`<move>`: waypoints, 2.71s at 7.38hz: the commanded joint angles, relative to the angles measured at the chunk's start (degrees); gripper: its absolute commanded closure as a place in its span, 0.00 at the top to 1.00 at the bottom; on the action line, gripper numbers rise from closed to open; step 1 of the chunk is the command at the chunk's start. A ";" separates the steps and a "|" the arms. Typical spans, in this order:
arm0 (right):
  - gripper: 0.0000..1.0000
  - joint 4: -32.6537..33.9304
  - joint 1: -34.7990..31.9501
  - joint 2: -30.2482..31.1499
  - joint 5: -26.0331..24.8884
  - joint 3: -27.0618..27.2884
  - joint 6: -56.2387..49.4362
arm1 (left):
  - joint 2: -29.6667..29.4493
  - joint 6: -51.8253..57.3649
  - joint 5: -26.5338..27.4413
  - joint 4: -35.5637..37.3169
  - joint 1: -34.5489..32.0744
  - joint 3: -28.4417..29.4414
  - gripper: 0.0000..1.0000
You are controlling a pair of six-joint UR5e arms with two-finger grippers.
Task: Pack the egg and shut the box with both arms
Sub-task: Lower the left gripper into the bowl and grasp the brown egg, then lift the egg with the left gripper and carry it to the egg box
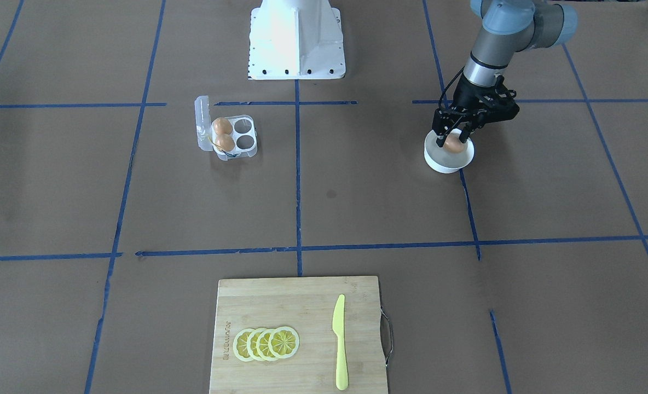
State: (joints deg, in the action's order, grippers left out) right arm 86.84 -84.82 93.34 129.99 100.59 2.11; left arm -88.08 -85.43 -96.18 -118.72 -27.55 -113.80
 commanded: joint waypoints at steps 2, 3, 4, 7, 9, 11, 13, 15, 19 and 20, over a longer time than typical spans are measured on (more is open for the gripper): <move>1.00 0.00 0.00 0.09 -0.09 -0.13 0.00 | -0.95 0.44 -0.06 0.06 0.56 2.17 0.69; 1.00 0.00 0.00 0.09 0.00 -0.13 0.00 | -1.91 0.61 -0.06 0.06 0.57 3.31 0.69; 1.00 0.00 0.00 0.18 0.00 -0.04 0.00 | -2.45 2.18 -0.06 0.06 0.66 3.41 0.69; 1.00 0.00 0.00 0.44 0.00 -0.13 0.00 | -2.45 2.63 -0.06 0.06 1.80 3.50 0.69; 1.00 0.00 0.00 0.53 0.00 -0.13 0.00 | -2.54 2.63 0.03 -0.02 2.24 3.76 0.62; 1.00 0.00 0.00 0.53 0.00 -0.04 0.00 | -2.45 2.63 0.29 -0.02 2.41 4.03 0.01; 1.00 0.00 0.00 0.53 0.00 -0.13 0.00 | -2.28 7.33 2.29 -0.11 1.63 2.54 0.00; 1.00 0.00 0.00 0.53 0.00 -0.04 0.00 | -2.01 16.74 6.79 -0.46 -2.22 0.61 0.00; 1.00 0.00 0.00 0.53 0.00 -0.04 0.00 | -2.88 40.80 10.93 -28.32 -4.09 2.17 0.00; 1.00 0.00 0.00 0.53 0.00 0.04 0.00 | -7.24 49.13 11.19 -35.55 -3.91 4.79 0.00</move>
State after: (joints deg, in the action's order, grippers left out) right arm 86.84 -84.81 93.87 129.99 100.64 2.11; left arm -91.57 -45.57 -85.25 -144.14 -31.77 -111.65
